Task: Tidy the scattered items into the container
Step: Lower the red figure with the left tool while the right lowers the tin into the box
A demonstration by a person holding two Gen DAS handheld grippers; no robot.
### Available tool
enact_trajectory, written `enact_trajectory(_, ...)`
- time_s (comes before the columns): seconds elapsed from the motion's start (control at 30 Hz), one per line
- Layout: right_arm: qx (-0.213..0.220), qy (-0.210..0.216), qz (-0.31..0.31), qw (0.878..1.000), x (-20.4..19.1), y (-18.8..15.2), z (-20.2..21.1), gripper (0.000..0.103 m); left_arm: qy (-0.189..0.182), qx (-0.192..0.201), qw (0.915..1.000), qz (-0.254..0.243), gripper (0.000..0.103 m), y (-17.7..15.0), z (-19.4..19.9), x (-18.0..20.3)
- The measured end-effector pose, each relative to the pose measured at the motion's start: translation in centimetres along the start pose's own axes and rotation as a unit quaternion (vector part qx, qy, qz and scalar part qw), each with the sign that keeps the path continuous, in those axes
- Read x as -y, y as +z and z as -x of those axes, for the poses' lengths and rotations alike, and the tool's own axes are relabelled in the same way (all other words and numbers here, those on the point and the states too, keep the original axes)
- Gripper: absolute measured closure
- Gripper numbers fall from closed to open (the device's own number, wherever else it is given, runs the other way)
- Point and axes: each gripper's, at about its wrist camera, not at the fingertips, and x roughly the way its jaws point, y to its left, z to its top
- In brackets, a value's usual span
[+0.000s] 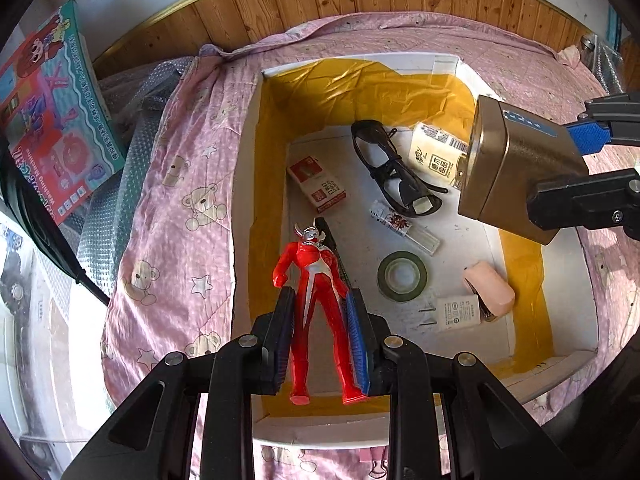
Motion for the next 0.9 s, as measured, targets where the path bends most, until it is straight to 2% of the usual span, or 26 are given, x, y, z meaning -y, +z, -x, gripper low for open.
enact_trajectory(0.17, -0.024, -0.002, 0.004, 1.0, -0.4, 0.8, -1.8, 0.05, -0.001, -0.048, 0.9983, -0.034, 0.076, 0.3, -2.2, 0.1)
enact_trajectory(0.27, -0.034, -0.014, 0.006, 0.999, -0.5, 1.4, -2.8, 0.05, 0.002, -0.067, 0.9973, -0.03, 0.076, 0.2, -3.4, -0.3)
enact_trajectory(0.6, -0.069, -0.04, -0.002, 0.997, -0.5, 3.3, -6.5, 0.05, 0.016, -0.067, 0.996, -0.057, 0.077, 0.0, -3.8, 0.2)
enact_trajectory(0.9, -0.081, -0.028, -0.015, 0.996, 0.3, 3.6, -8.1, 0.049, 0.02, -0.073, 0.9955, -0.057, 0.076, 0.2, -3.8, 0.2)
